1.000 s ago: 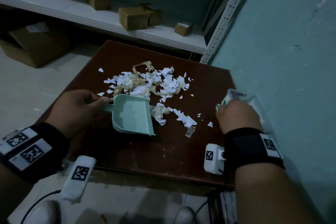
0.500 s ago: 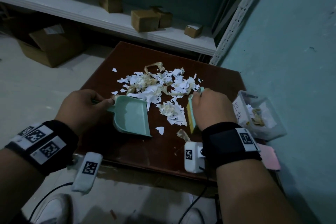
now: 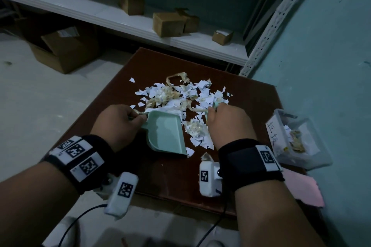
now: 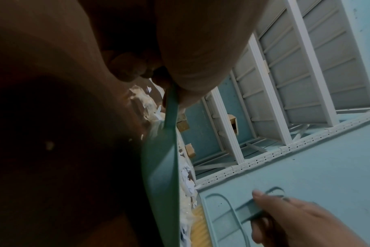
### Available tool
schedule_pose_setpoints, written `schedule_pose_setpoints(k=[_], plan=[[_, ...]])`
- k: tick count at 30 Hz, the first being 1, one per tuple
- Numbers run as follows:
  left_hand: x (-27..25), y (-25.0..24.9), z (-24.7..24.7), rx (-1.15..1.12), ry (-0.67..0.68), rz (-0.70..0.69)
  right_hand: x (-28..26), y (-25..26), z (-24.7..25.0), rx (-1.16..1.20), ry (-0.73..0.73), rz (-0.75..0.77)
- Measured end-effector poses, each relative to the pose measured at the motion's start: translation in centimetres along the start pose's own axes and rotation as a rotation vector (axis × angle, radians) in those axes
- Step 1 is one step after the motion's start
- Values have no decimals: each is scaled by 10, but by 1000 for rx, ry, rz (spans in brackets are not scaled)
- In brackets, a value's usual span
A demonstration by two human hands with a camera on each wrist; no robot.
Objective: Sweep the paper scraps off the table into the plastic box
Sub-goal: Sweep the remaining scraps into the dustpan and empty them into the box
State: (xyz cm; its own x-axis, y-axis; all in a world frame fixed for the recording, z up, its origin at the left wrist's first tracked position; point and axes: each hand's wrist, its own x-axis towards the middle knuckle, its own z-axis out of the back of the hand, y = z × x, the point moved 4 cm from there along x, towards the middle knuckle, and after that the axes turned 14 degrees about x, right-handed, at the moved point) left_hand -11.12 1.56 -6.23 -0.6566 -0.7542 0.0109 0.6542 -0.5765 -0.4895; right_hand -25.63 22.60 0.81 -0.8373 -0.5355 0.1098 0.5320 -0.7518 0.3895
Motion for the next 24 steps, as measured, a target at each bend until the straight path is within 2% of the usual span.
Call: schedule_pose_setpoints(k=[6, 10, 16, 21, 24], plan=[[2, -13, -14, -35, 39, -14, 1, 21, -4, 105, 42, 139], [2, -13, -16, -88, 42, -20, -1, 24, 1, 146, -7, 206], [0, 4, -10, -270, 135, 47, 0, -9, 31, 109, -137, 82], [-5, 17, 12, -262, 143, 66, -13, -27, 38, -66, -69, -55], [-9, 22, 24, -133, 150, 14, -23, -25, 32, -74, -45, -109]])
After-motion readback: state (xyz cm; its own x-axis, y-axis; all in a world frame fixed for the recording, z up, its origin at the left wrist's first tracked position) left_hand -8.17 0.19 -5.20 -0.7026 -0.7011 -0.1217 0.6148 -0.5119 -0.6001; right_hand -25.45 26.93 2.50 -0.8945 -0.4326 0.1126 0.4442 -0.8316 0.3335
